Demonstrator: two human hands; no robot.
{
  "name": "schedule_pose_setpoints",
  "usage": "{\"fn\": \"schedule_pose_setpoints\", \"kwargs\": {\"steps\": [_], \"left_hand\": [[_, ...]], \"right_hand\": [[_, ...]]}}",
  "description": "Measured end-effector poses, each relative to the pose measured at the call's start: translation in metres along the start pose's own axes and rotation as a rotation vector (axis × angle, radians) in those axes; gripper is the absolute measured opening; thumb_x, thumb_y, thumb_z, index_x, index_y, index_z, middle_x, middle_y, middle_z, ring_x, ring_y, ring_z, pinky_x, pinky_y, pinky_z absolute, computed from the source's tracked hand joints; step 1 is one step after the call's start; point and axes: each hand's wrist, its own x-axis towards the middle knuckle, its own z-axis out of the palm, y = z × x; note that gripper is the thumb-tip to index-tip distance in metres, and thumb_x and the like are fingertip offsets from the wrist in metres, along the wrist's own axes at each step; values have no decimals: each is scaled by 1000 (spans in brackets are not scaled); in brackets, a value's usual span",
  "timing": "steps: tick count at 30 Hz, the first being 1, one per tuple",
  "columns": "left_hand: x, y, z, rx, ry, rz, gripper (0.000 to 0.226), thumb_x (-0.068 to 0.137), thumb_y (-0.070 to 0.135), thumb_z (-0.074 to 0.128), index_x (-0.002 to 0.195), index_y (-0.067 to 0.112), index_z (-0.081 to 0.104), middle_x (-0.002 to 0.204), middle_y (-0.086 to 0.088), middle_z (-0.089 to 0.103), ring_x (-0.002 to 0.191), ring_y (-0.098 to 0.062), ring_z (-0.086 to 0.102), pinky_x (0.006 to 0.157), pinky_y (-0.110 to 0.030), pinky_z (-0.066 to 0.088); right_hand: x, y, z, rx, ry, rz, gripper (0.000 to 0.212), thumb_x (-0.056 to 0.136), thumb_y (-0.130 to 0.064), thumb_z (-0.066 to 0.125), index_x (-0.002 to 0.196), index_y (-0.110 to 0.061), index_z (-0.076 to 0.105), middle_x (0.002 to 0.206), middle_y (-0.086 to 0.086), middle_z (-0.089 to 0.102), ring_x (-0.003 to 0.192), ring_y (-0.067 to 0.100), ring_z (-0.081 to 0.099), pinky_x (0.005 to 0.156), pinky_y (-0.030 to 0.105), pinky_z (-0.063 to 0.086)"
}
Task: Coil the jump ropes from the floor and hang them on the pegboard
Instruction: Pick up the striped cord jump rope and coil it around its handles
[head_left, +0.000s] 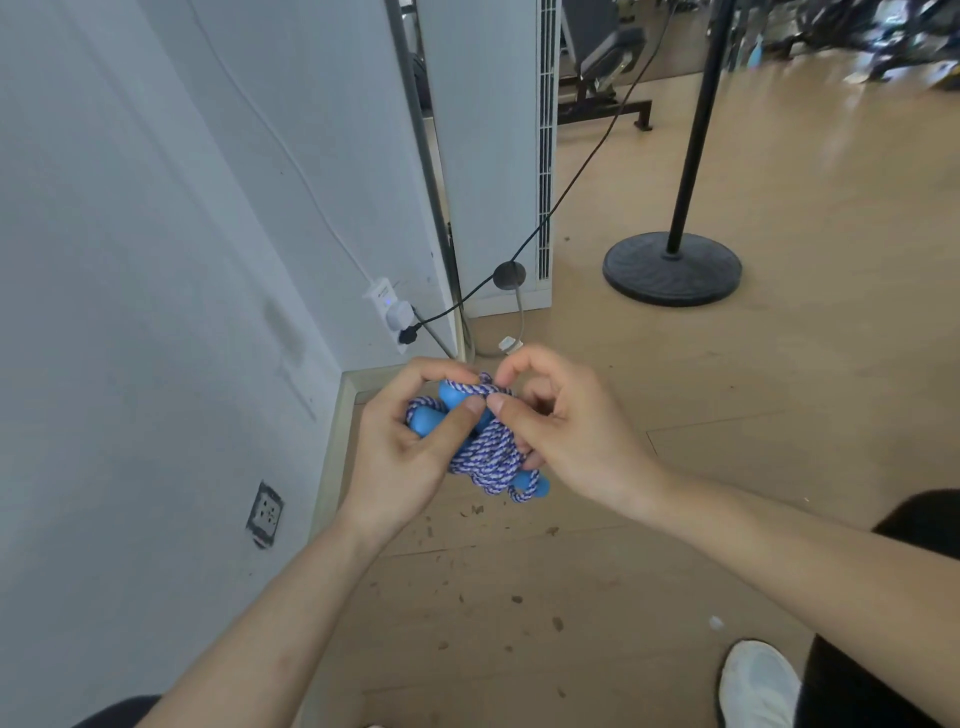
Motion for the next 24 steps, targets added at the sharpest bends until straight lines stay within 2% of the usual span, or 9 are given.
{"fn": "schedule_pose_setpoints", "kwargs": {"steps": [1, 3, 7, 10, 14, 17, 20, 22, 24], "left_hand": [[0, 0, 0, 2, 19, -2, 14, 90, -1, 69, 96, 12, 66, 96, 2, 74, 91, -21, 71, 81, -32, 57], [0, -1, 0, 5, 53, -4, 14, 89, 0, 69, 92, 14, 66, 93, 3, 73, 89, -19, 70, 80, -32, 57], [5, -4, -4, -36, 55, -41, 14, 88, 3, 70, 90, 15, 65, 94, -2, 72, 87, -20, 69, 79, -36, 57], [6, -5, -7, -50, 15, -44, 13, 84, 10, 71, 87, 21, 66, 96, -9, 70, 87, -26, 67, 80, -45, 55], [4, -4, -7, -65, -69, -47, 14, 84, 9, 72, 88, 21, 67, 99, -12, 71, 91, -38, 69, 82, -56, 57], [3, -4, -7, -72, -106, -59, 12, 85, 10, 73, 91, 19, 67, 98, -16, 71, 90, -45, 66, 79, -63, 54], [2, -4, -8, -81, -129, -75, 12, 85, 10, 73, 93, 16, 67, 95, -15, 70, 86, -47, 63, 75, -59, 54], [2, -4, -8, -84, -168, -86, 12, 86, 10, 72, 96, 15, 66, 95, -13, 71, 86, -45, 64, 74, -56, 55], [2, -5, -7, -79, -217, -103, 14, 88, 9, 72, 99, 14, 66, 96, -12, 71, 85, -40, 65, 72, -49, 55]], "right_hand": [[0, -1, 0, 10, -23, 5, 7, 95, -14, 64, 98, -12, 59, 67, 24, 58, 58, 34, 63, 50, 42, 60], [0, -4, -2, 51, -73, 35, 6, 95, -15, 64, 99, -13, 61, 70, 21, 62, 59, 23, 63, 50, 36, 59], [8, -5, -13, 96, -92, 133, 15, 100, -19, 55, 97, -14, 69, 74, 11, 73, 57, 12, 64, 40, 25, 44], [15, -4, -19, 12, -87, 80, 9, 96, -14, 62, 100, -11, 70, 85, 14, 71, 53, 9, 61, 39, 23, 43], [21, 0, -25, -13, -204, 66, 18, 92, -14, 68, 110, -17, 73, 96, 19, 64, 70, 14, 56, 50, 24, 50], [25, 2, -30, -10, -258, 38, 16, 91, -10, 69, 106, -14, 73, 98, 23, 65, 76, 17, 54, 54, 27, 48], [28, 1, -34, -80, -299, -14, 10, 89, -6, 71, 98, -11, 72, 96, 19, 68, 76, 15, 55, 57, 22, 49], [30, 0, -36, -153, -335, -59, 9, 89, -6, 71, 95, -12, 71, 86, 3, 69, 75, 7, 55, 64, 13, 45], [31, 3, -37, -199, -352, -82, 6, 89, -6, 70, 94, -10, 69, 81, -7, 64, 73, 2, 52, 67, 13, 43]]}}
